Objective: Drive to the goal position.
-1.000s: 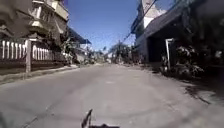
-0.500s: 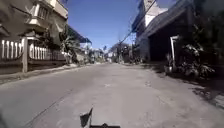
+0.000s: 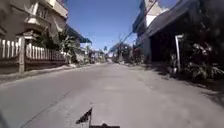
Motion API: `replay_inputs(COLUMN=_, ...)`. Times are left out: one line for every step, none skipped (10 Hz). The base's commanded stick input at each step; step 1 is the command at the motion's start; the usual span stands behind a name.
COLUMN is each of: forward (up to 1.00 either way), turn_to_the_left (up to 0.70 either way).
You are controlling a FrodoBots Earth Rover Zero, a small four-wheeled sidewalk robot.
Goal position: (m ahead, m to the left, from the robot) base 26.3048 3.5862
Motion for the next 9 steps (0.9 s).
replay_inputs(forward=0.7, turn_to_the_left=-0.03)
replay_inputs(forward=0.7, turn_to_the_left=-0.03)
replay_inputs(forward=0.7, turn_to_the_left=-0.03)
replay_inputs(forward=0.7, turn_to_the_left=-0.03)
replay_inputs(forward=0.7, turn_to_the_left=-0.03)
replay_inputs(forward=0.7, turn_to_the_left=-0.03)
replay_inputs(forward=0.7, turn_to_the_left=-0.03)
replay_inputs(forward=0.7, turn_to_the_left=-0.03)
replay_inputs(forward=0.7, turn_to_the_left=-0.03)
